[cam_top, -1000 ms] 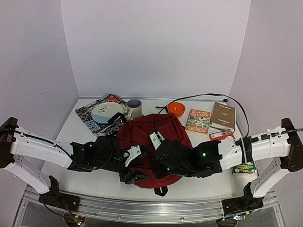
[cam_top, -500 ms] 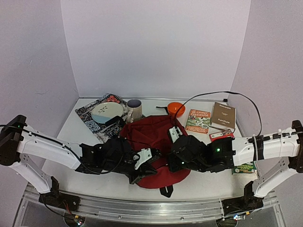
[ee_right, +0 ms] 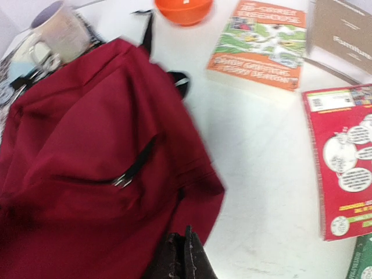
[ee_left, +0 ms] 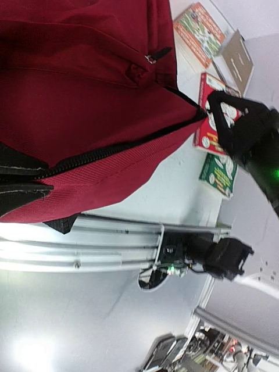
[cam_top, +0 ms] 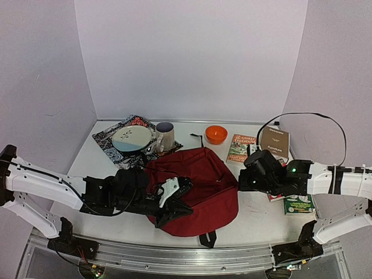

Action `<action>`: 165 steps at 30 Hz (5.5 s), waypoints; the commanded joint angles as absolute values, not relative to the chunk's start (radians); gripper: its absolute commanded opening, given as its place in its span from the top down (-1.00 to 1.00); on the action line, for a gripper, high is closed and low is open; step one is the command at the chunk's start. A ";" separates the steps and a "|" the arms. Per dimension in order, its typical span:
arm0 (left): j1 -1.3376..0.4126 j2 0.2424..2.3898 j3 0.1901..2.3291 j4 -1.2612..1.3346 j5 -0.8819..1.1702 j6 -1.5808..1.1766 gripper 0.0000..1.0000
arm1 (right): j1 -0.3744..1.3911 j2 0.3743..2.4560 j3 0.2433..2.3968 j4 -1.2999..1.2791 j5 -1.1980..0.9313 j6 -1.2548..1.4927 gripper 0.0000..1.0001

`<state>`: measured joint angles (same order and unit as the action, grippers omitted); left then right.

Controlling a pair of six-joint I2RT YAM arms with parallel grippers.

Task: Pack the student bag
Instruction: Unzip the largest pocket of the student bag, then pick up the largest pocket of the bag from the student bag, then place the largest pocket of the bag in the student bag.

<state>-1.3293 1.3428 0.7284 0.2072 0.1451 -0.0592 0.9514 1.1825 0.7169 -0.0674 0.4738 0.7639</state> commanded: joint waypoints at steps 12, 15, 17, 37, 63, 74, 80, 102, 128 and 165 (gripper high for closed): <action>-1.470 1.202 0.675 0.218 0.245 -0.054 1.00 | 0.703 1.451 0.819 0.032 0.400 0.570 1.00; -1.486 1.201 0.675 0.208 0.223 -0.037 1.00 | 0.680 1.522 0.866 0.078 0.354 0.525 1.00; -1.490 1.211 0.682 0.203 0.215 -0.024 1.00 | 0.675 1.577 0.909 0.097 0.322 0.490 1.00; -1.489 1.595 0.988 0.201 -0.307 -0.226 1.00 | 0.674 1.481 1.010 0.015 0.060 0.411 0.07; -1.269 1.805 1.207 0.149 -0.078 -0.460 -0.51 | 0.675 1.149 0.633 -0.026 -0.111 0.630 -0.35; -1.244 1.911 1.297 0.095 -0.011 -0.468 -0.55 | 0.683 1.195 0.632 0.021 -0.160 0.628 -0.35; -1.222 1.939 1.305 0.059 -0.003 -0.459 -0.03 | 0.689 1.228 0.644 0.026 -0.187 0.618 -0.36; -1.182 1.445 1.152 -0.161 -0.034 -0.522 1.00 | 0.624 1.609 0.915 -0.095 0.114 0.380 0.09; -0.855 1.521 0.957 -0.147 -0.065 -0.469 0.89 | 0.536 1.510 1.041 -0.152 -0.137 0.276 -0.54; -0.828 1.400 0.902 -0.135 -0.121 -0.404 -0.48 | -0.099 1.660 1.033 -0.183 -0.138 0.122 -0.92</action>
